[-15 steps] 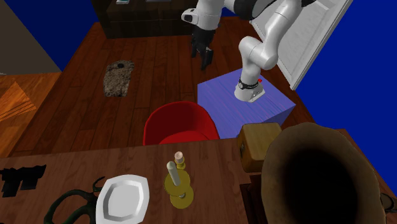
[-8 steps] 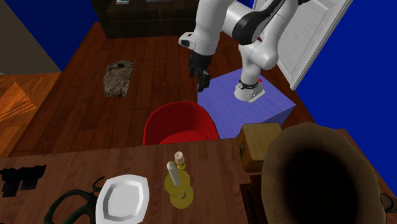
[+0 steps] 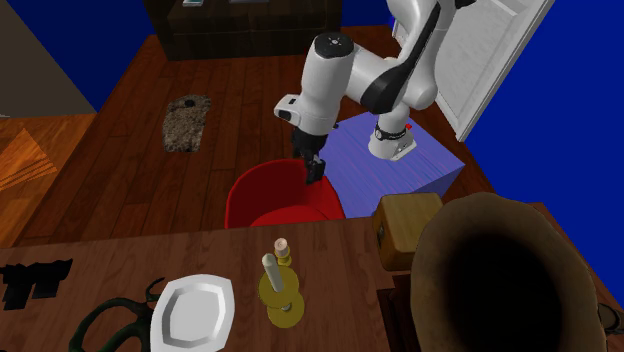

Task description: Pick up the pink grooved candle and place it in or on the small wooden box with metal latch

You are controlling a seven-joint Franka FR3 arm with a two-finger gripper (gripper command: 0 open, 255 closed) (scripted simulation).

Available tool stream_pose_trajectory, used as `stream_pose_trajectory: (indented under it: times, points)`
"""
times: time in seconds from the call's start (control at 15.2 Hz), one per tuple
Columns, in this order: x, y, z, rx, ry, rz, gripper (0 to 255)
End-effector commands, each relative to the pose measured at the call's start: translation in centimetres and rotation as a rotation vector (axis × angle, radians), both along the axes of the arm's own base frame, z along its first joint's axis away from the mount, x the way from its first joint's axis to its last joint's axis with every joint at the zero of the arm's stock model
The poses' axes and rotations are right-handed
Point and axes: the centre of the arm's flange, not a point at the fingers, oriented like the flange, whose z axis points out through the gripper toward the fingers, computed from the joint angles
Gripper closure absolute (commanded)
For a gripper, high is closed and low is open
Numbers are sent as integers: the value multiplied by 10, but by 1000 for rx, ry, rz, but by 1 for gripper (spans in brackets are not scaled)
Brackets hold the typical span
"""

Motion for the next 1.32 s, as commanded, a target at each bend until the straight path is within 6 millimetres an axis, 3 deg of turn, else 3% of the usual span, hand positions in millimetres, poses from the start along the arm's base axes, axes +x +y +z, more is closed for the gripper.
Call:
stream_pose_trajectory:
  times: [0.0, 0.86, 1.25]
  points:
    - [13, 18, -13, 1, -2, -8, 0]
    - [105, 133, -99, 0, -14, -54, 0]
    - [111, 131, -130, 0, -14, -54, 0]
